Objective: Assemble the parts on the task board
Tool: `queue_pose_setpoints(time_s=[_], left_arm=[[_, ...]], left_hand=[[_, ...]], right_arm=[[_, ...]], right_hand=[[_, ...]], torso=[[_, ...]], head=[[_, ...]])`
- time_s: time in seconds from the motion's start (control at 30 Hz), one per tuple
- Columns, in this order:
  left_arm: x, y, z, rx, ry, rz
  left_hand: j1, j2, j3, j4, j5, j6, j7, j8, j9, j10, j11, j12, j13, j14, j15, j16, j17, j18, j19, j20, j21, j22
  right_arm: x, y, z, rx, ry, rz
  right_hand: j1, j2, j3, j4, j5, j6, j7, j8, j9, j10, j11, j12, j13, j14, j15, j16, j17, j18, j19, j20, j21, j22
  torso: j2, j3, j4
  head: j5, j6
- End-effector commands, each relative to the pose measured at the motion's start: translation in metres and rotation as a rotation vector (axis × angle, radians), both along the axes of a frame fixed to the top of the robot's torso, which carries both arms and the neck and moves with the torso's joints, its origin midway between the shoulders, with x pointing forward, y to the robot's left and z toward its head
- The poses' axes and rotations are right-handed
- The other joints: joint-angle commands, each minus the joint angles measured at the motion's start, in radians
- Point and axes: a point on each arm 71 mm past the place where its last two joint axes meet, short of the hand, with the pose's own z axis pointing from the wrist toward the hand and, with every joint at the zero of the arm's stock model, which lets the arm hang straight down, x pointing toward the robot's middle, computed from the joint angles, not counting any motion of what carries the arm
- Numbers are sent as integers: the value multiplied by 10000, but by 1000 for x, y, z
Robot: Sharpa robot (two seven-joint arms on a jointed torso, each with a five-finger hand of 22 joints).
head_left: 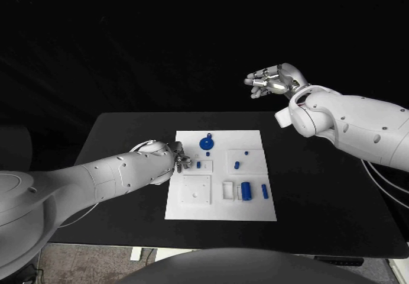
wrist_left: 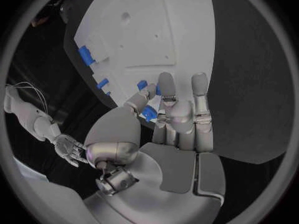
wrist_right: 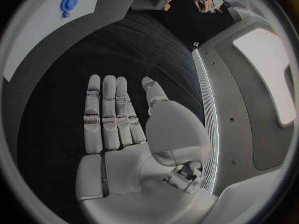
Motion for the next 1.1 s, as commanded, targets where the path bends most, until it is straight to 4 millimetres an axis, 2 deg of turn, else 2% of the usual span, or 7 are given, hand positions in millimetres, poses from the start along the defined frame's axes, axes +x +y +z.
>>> queue_pose_setpoints(time_s=[0.03,0.17,0.4,0.43,0.5,0.57,1.1], left_arm=[[-4,-5,-5,-23,432,-143],[-5,-5,-5,-24,497,-154],[-5,-5,-6,37,649,-189],[-4,-5,-6,49,657,-183],[-4,-5,-6,69,658,-162],[-3,-5,-6,87,654,-141],[-3,-6,-6,173,845,-231]], left_hand=[[69,185,395,91,-14,853,-812,37,-4,368,-169,-18,10,-13,-43,-2,1,-16,-17,-87,19,165],[78,172,396,93,-6,859,-813,40,2,369,-170,-19,11,-13,-45,-2,-4,-23,-17,-93,16,165],[81,176,376,103,-61,860,-814,38,11,370,-167,-12,16,-15,-42,-1,-9,-33,-18,-95,8,163],[71,201,356,113,-165,861,-817,37,13,372,-167,-8,19,-15,-41,-3,-10,-36,-18,-93,4,161],[-46,375,199,227,-690,887,-827,37,18,376,-163,18,29,-7,-38,13,12,-50,-11,-80,-15,148],[-76,496,42,200,-840,883,-831,35,20,373,-165,34,33,-8,-38,17,8,-50,10,-70,-51,136],[-111,545,-58,197,-874,862,-822,35,24,367,-145,9,17,-26,-43,-13,-49,-72,18,-87,-137,142]], right_arm=[[0,2,0,-39,-4,189],[0,2,0,-42,3,192],[-1,2,0,-54,18,215],[-1,2,0,-56,20,218],[-1,2,0,-61,25,227],[-1,2,0,-67,31,243],[-1,3,0,-93,59,298]], right_hand=[[-72,24,62,22,59,84,-2,-27,5,38,-59,-9,-14,-33,-69,40,3,-129,38,18,28,-10],[-72,24,62,22,59,84,-2,-27,5,38,-59,-9,-14,-33,-69,40,3,-129,38,18,28,-10],[-73,15,80,17,104,76,1,-28,5,33,-57,-17,-20,-41,-66,35,2,-130,31,19,25,-12],[-74,11,84,15,132,75,-1,-28,5,33,-59,-18,-21,-41,-67,35,2,-130,30,19,26,-11],[-72,5,93,12,184,72,0,-28,4,32,-59,-22,-24,-45,-67,33,1,-131,27,20,25,-12],[-71,4,99,10,203,70,0,-28,4,28,-59,-25,-26,-46,-66,32,0,-132,24,21,24,-13],[-76,-4,124,7,254,69,2,-28,4,26,-58,-34,-33,-53,-64,28,-2,-132,19,21,24,-13]], torso=[[-1,3,-4],[-6,15,6],[-6,2,10],[-6,0,13],[-4,1,16],[0,-1,9],[-12,2,24]], head=[[-13,-4],[-45,-11],[-64,-6],[-70,-5],[-75,-2],[-73,1],[-131,-23]])
